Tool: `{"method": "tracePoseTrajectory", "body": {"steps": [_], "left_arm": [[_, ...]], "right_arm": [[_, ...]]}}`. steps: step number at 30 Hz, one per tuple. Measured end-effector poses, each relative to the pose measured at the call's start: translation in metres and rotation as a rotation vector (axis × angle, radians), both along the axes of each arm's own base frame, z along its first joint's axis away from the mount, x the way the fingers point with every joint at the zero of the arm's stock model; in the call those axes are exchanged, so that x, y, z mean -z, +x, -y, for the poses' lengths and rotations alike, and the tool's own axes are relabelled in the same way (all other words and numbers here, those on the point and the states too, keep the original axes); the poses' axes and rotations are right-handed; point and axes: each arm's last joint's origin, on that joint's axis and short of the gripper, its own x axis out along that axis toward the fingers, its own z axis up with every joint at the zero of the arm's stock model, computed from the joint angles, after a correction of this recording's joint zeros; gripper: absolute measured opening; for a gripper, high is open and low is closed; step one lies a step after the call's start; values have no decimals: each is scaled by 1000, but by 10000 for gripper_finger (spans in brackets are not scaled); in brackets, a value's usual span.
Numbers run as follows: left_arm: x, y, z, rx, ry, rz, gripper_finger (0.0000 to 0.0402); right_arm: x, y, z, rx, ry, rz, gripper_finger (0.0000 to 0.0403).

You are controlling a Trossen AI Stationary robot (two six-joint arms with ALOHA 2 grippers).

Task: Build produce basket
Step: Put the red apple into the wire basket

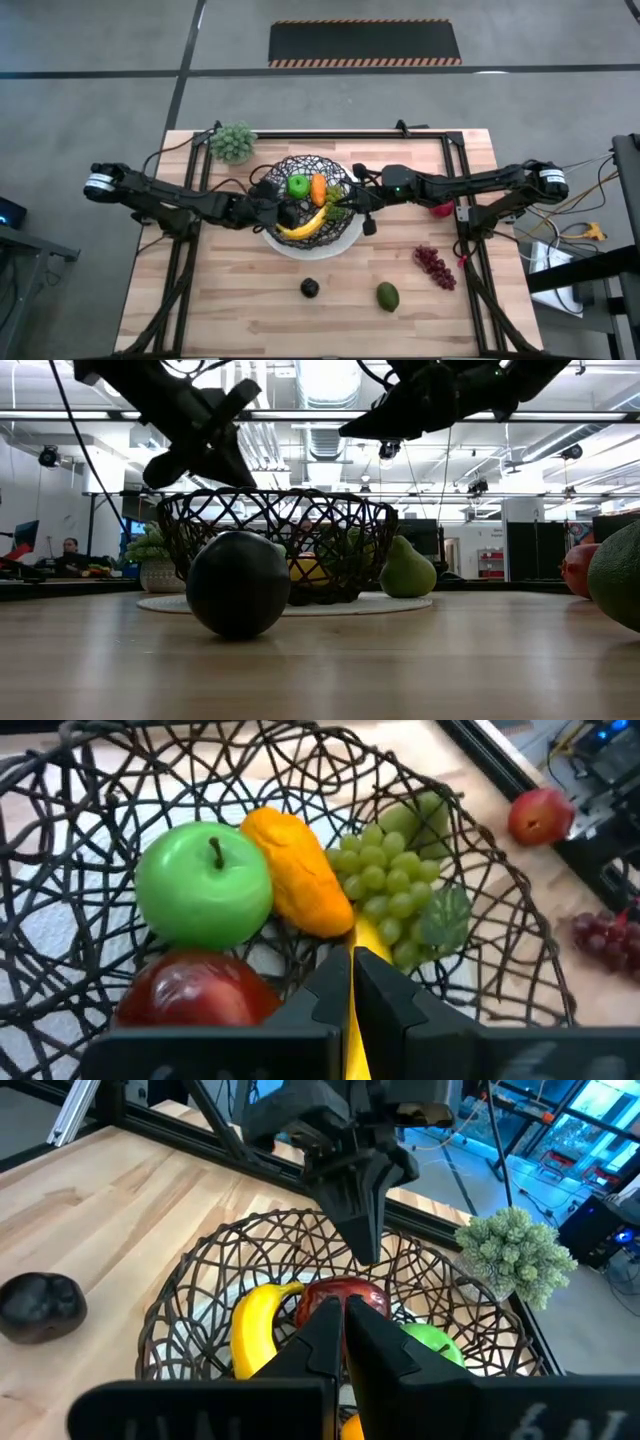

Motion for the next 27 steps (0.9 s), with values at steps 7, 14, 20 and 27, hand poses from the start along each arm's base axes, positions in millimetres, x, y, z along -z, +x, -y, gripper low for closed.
{"method": "tracePoseTrajectory", "body": {"steps": [7,14,20,27], "left_arm": [[3,5,0,-5,1,6,0],[2,6,0,1,9,23,0],[1,7,0,25,43,15,0],[-3,10,0,48,79,50,0]], "right_arm": [[1,0,0,-1,-4,-5,9],[4,-1,0,0,-2,-14,9],[5,-1,0,-7,-23,-12,9],[13,3,0,-3,-10,-29,9]]}}
